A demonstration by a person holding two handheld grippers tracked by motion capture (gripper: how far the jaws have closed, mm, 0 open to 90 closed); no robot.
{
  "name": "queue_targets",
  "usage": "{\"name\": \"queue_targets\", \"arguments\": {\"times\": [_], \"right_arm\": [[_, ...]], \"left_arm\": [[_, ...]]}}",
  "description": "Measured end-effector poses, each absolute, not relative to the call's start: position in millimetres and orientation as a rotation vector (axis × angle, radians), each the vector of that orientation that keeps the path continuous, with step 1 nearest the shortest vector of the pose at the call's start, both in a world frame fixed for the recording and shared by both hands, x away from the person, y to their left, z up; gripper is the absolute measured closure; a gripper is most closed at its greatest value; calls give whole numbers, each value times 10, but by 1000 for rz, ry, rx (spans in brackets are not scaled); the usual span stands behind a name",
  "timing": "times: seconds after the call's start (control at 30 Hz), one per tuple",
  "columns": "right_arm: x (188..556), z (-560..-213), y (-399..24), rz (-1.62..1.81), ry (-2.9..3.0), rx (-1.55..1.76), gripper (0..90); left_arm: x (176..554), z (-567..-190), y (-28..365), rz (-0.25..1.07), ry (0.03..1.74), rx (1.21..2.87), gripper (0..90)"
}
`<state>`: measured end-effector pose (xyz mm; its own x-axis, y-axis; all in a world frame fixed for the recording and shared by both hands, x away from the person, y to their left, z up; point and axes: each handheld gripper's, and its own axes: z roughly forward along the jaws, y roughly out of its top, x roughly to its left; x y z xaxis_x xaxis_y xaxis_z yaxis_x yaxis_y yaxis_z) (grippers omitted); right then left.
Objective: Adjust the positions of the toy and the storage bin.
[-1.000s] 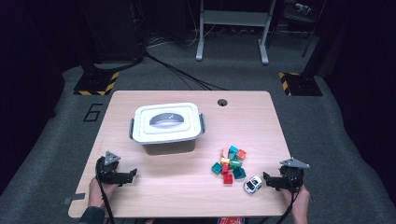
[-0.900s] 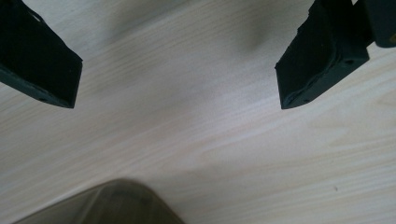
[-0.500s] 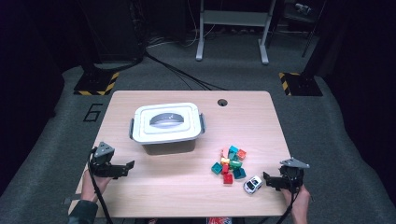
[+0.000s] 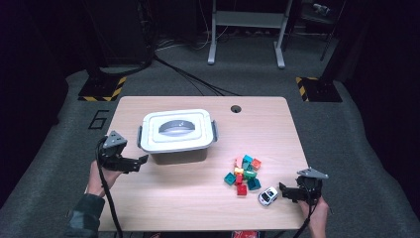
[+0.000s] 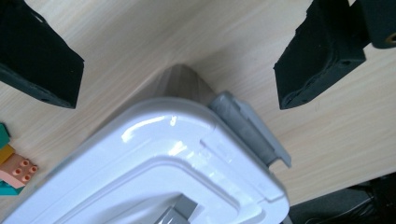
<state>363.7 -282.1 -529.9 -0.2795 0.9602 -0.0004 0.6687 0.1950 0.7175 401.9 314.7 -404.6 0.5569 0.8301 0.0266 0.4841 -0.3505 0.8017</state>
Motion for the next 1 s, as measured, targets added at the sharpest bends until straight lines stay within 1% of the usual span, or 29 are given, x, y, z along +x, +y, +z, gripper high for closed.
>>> {"name": "queue_targets", "arguments": {"times": [0.27,0.37,0.6,0.67,0.77,0.83,0.87,0.93,1.0], "right_arm": [[3638,-5298,-2821,855,2018,1521,0],[3639,-5298,-2822,855,2018,1520,0],[3639,-5299,-2822,854,2018,1520,0],[3639,-5299,-2822,854,2018,1520,0],[3639,-5299,-2822,855,2017,1521,0],[3639,-5299,-2821,854,2014,1523,0],[3639,-5299,-2822,854,2016,1521,0],[3640,-5299,-2821,855,2013,1524,0],[3640,-5299,-2821,854,2014,1524,0]], "left_arm": [[4268,-3898,2955,546,1003,2029,1],[4371,-3847,2848,553,962,2072,2],[4583,-3810,2648,552,898,2151,54],[4644,-3815,2618,542,883,2152,92],[4723,-3809,2584,526,858,2148,183],[4793,-3808,2558,504,855,2149,293],[4828,-3802,2555,490,845,2151,304],[4884,-3797,2535,480,840,2150,362],[4934,-3790,2509,469,829,2156,388]]}}
